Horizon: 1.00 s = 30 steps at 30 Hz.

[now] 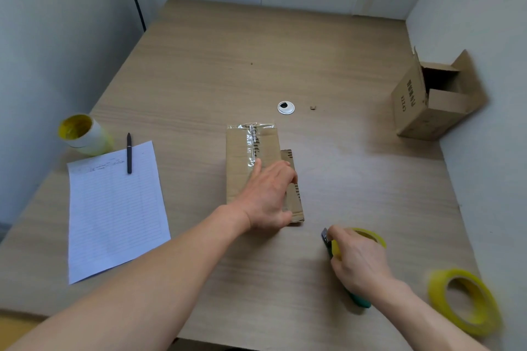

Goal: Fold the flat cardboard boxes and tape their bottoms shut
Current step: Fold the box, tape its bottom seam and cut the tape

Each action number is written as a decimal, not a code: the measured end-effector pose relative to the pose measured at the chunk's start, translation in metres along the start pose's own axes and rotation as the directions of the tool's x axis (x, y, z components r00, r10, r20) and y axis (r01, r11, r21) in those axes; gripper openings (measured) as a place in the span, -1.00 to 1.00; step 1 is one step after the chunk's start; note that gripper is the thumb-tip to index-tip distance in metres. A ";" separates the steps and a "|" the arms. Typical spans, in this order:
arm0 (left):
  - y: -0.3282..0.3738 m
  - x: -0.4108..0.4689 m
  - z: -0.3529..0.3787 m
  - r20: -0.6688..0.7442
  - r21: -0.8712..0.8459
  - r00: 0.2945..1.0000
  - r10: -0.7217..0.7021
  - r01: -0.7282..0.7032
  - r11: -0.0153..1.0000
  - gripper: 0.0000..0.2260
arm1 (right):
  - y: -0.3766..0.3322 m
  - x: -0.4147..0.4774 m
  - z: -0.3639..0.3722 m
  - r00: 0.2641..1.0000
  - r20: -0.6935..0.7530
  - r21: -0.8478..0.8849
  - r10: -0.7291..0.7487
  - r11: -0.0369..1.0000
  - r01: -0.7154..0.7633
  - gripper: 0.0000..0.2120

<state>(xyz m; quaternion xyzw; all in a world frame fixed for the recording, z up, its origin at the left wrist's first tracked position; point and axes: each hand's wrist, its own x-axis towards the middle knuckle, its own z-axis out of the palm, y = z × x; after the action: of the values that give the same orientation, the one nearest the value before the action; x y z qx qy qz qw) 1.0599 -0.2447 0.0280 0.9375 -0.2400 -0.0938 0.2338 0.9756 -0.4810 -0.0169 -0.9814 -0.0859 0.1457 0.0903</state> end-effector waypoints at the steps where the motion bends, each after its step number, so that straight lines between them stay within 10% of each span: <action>1: 0.000 0.000 0.000 0.000 -0.001 1.000 -0.003 0.003 1.000 -0.50 | 0.001 -0.003 0.003 1.000 -0.028 0.013 -0.010 1.000 0.010 -0.71; 13: 0.030 0.016 0.013 -0.056 0.149 0.972 -0.230 0.236 0.960 -0.76 | -0.002 -0.020 0.031 0.979 -0.194 -0.096 0.070 0.991 -0.090 -0.58; 20: 0.009 0.007 -0.007 -0.372 -0.569 0.864 -0.341 0.078 0.819 -0.73 | -0.061 0.030 -0.023 0.916 -0.390 0.521 0.092 0.842 0.137 -0.45; 24: -0.013 -0.028 -0.013 -0.612 -0.405 0.708 -0.353 0.103 0.909 -0.56 | -0.098 0.052 -0.028 0.965 -0.256 0.682 0.058 0.718 0.138 -0.28; 30: -0.022 -0.061 0.033 -0.318 -0.607 0.720 -0.618 0.346 0.715 -0.30 | -0.122 0.070 -0.006 0.975 -0.223 0.706 0.008 0.691 0.156 -0.37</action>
<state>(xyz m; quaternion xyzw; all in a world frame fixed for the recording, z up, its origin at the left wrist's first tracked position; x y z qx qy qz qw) 1.0069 -0.2105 -0.0079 0.8615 0.1256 0.0326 0.4908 1.0261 -0.3502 -0.0057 -0.8729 -0.0516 0.0601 0.4814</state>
